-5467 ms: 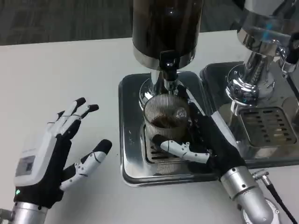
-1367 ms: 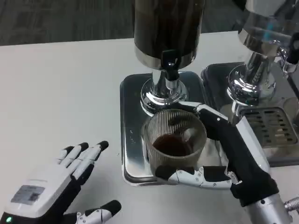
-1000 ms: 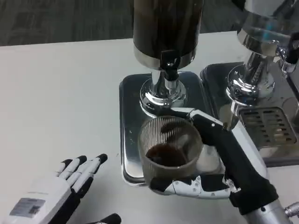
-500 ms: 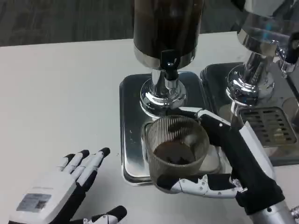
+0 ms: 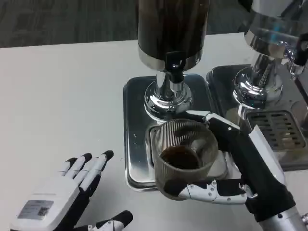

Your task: Grasp the cup under the faucet to collect the drink, then remove the cup.

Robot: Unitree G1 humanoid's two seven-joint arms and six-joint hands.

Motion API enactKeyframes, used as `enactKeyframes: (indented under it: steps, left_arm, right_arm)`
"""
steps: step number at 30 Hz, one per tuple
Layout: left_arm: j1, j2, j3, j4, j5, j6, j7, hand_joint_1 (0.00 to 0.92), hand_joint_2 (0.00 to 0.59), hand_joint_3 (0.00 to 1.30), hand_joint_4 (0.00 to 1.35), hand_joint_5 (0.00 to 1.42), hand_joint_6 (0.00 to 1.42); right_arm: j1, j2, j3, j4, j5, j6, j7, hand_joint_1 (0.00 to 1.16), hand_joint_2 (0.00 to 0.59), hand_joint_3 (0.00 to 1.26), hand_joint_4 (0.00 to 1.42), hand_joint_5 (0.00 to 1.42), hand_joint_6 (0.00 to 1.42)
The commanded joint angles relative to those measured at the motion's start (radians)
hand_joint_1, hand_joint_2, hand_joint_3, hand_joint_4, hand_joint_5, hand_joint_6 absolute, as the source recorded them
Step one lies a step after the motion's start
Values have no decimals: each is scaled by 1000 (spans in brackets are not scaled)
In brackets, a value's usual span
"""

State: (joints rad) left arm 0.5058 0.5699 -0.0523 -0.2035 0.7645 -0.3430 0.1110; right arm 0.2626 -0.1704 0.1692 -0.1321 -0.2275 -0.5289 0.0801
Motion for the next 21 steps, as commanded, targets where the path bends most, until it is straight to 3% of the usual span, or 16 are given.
enactKeyframes:
  steps: [1,21]
  left_arm:
    - [8,-3,-2,-10,3,2,-5,0,152,0,0,0,0]
    - [7,-15,-7,-19,1,15,-13,0,159,0,0,0,0]
  right_arm:
    - [4,8,-6,-44,28,-10,-2,1060,191,433,505,723,1018]
    - [18,20,-18,-54,36,9,-7,1060,190,433,514,724,1018]
